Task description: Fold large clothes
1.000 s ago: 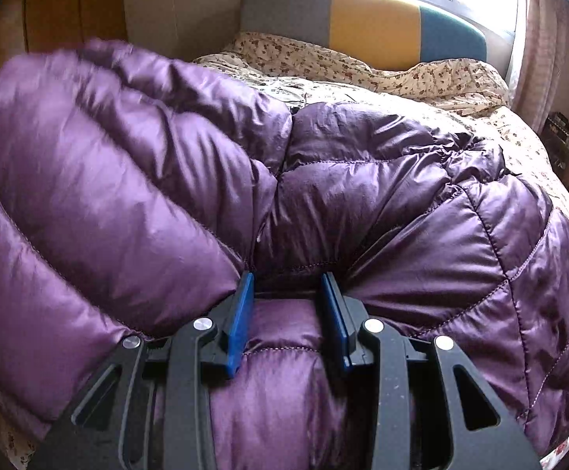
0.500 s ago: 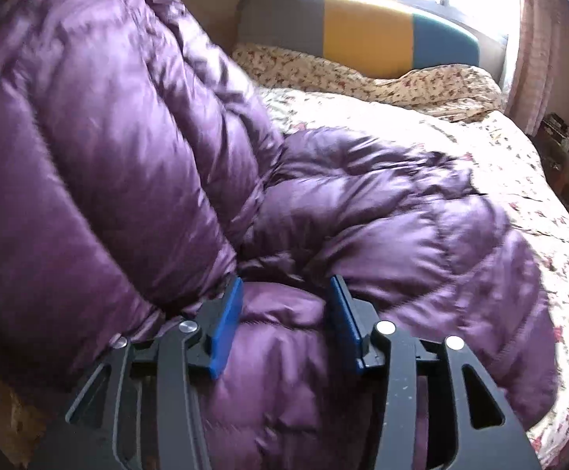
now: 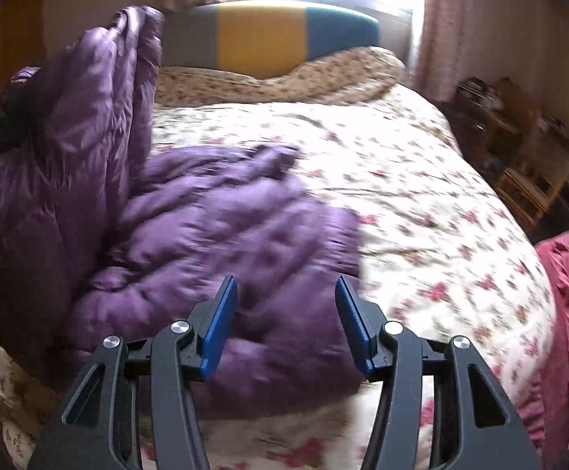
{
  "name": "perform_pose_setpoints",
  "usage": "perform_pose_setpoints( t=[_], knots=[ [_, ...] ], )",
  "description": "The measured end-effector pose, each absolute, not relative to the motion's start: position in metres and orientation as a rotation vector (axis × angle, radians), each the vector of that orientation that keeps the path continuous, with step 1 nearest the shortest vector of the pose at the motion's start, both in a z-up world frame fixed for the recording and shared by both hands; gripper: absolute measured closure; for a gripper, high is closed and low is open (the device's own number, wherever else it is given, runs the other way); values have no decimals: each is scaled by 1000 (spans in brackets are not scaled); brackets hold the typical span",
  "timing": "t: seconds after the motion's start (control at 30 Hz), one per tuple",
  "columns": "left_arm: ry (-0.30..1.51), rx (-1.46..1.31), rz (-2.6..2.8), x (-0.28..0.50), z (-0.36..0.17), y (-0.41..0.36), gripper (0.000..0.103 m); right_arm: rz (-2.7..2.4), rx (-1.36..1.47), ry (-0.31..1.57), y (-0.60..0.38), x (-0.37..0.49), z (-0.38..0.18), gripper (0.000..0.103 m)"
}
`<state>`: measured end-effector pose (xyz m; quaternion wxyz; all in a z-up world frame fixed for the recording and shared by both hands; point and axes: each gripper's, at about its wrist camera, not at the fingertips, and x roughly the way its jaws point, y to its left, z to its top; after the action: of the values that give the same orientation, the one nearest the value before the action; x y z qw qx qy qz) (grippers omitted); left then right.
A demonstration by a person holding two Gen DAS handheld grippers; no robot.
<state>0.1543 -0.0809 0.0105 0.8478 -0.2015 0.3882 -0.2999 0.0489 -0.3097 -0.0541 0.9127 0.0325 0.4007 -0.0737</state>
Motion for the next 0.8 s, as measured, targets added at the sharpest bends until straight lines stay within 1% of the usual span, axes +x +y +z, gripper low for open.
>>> perform_pose_setpoints(
  t=[0.3, 0.37, 0.4, 0.8],
  knots=[
    [899, -289, -597, 168, -14, -157, 86, -280, 63, 893, -355, 23, -58, 50],
    [907, -259, -594, 168, -18, -169, 86, -298, 72, 900, -364, 20, -59, 47],
    [913, -239, -588, 169, -22, -176, 86, -306, 77, 906, -368, 18, -60, 46],
    [947, -8, -590, 172, -77, -256, 86, -412, 141, 967, -408, 4, -77, 46]
  ],
)
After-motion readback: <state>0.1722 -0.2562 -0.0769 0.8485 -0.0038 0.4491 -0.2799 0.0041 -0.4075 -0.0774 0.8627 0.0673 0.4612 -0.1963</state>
